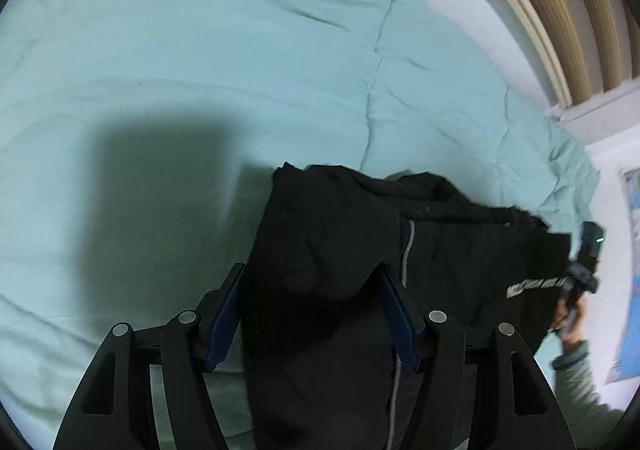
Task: Fold large clothes
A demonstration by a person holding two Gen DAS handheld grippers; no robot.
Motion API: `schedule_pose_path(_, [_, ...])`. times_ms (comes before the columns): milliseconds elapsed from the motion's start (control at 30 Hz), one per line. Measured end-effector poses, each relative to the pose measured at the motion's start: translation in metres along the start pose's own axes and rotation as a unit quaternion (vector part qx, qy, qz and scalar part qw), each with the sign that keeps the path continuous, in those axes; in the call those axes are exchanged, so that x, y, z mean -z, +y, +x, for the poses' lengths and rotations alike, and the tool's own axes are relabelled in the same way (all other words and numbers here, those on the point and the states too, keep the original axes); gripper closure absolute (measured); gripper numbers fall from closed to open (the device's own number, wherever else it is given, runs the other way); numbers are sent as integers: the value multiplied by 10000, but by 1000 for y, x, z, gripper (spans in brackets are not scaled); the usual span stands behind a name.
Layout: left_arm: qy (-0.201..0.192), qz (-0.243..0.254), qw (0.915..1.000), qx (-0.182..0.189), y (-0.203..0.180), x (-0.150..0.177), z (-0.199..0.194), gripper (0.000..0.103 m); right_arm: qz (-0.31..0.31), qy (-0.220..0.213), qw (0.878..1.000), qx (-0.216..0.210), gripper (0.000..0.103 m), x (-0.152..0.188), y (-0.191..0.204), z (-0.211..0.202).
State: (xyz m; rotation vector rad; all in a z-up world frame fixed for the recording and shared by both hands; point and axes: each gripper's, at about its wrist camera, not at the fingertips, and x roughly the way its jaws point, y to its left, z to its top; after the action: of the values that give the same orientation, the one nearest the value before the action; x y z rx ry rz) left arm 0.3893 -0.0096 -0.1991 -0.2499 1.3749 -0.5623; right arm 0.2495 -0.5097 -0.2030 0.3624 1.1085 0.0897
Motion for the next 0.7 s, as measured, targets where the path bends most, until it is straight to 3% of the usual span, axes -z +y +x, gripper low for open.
schedule_pose_path(33, [-84, -15, 10000, 24, 0, 0, 0, 37, -29, 20, 10000, -20, 22, -2, 2, 4])
schedule_pose_path(67, [-152, 4, 9999, 42, -3, 0, 0, 41, -55, 69, 10000, -9, 37, -4, 4, 9])
schedule_pose_path(100, [-265, 83, 9996, 32, -6, 2, -2, 68, -119, 75, 9999, 77, 69, -5, 8, 12])
schedule_pose_path(133, [-322, 194, 9993, 24, -11, 3, -4, 85, -154, 64, 9998, 98, 73, -5, 10, 13])
schedule_pose_path(200, [-562, 412, 9975, -94, -21, 8, -14, 89, -331, -176, 9986, 368, 81, 0, 19, 2])
schedule_pose_path(333, [-1047, 737, 9917, -90, -45, 9, -45, 91, -543, -774, 9911, 938, 86, 9, 34, -47])
schedule_pose_path(400, [-1391, 788, 9871, 41, -57, 1, -67, 91, -566, -1116, 9829, 1353, 87, 9, 39, -76])
schedule_pose_path(500, [-1670, 886, 9818, 177, -74, -18, -78, 91, -463, -1352, 9761, 1635, 87, 5, 34, -100])
schedule_pose_path(600, [-1558, 964, 9827, -278, -84, -36, -54, 91, -435, -1161, 9711, 2041, 87, -4, 25, -80])
schedule_pose_path(700, [-993, 759, 9892, -769, -73, -49, -1, 90, -160, -694, 9735, 2175, 87, -10, 3, -31])
